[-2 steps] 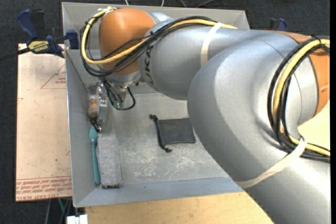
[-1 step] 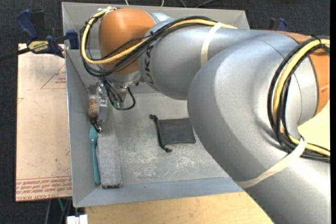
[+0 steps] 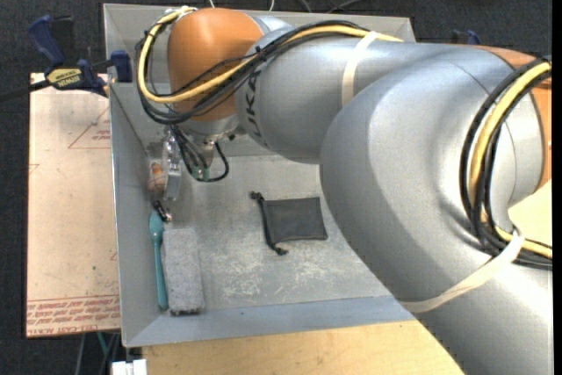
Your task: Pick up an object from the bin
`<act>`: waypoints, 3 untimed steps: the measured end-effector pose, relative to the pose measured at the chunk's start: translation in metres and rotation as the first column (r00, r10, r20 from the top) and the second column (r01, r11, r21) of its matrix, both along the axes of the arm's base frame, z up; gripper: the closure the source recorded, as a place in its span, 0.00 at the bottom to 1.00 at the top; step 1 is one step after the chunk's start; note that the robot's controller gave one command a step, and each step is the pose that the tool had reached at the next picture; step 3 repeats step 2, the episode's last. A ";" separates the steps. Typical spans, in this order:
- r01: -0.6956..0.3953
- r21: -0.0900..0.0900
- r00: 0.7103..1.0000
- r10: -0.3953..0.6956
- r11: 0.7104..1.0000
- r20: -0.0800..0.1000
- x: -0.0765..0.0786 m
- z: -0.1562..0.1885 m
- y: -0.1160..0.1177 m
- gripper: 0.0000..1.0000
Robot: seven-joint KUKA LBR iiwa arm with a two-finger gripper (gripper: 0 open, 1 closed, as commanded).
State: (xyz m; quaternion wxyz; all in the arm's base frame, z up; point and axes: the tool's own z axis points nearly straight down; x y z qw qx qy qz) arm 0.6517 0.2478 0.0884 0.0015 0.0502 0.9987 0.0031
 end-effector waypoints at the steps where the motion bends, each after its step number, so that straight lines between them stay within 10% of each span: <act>1: 0.000 0.003 1.000 0.000 1.000 0.007 0.002 0.032 0.001 1.00; 3: 0.000 0.001 1.000 0.000 1.000 0.000 0.000 0.070 0.001 1.00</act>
Offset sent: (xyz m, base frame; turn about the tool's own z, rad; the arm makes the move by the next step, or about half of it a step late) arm 0.0013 0.0008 0.1268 0.0001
